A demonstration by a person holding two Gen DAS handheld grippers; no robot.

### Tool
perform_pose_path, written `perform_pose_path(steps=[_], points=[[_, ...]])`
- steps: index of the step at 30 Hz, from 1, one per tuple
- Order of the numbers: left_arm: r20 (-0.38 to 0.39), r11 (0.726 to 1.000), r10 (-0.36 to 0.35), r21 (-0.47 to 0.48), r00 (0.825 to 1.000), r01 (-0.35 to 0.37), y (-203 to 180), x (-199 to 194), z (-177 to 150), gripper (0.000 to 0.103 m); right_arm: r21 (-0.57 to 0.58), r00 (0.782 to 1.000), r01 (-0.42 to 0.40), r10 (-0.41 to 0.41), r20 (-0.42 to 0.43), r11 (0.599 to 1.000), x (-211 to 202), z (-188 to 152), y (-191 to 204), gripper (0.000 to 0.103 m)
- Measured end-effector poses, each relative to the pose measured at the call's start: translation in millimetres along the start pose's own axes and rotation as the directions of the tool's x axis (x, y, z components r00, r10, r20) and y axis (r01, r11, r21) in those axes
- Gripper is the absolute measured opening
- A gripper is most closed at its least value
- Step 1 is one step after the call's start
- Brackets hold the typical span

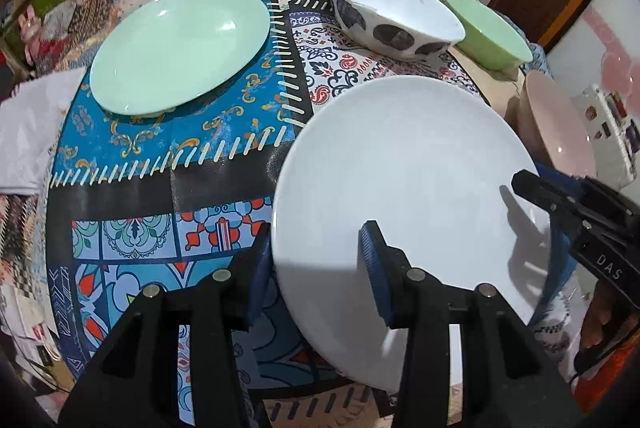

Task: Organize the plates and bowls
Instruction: 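Lower the white plate onto the bedspread and open the left gripper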

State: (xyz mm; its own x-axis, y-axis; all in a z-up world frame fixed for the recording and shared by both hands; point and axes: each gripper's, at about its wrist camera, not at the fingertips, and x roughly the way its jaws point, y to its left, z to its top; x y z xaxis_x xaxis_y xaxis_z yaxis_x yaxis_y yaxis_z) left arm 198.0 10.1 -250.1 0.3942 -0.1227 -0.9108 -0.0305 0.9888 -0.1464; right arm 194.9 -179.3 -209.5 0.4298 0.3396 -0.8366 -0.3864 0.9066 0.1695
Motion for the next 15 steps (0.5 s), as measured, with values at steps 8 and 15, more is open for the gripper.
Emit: perform_pose_path(steps=[8,15], points=[[-0.009,0.999,-0.038,-0.016,0.999,0.038,5,-1,1,0.043,-0.015,1.0,-0.012,0.012,0.021,1.0,-5,3,2,0.03],[0.068,1.0,-0.017,0.008,0.998,0.017,5,-28,2,0.043,-0.039,0.997,-0.031,0.034,0.066,0.999,-20,9,13,0.03]])
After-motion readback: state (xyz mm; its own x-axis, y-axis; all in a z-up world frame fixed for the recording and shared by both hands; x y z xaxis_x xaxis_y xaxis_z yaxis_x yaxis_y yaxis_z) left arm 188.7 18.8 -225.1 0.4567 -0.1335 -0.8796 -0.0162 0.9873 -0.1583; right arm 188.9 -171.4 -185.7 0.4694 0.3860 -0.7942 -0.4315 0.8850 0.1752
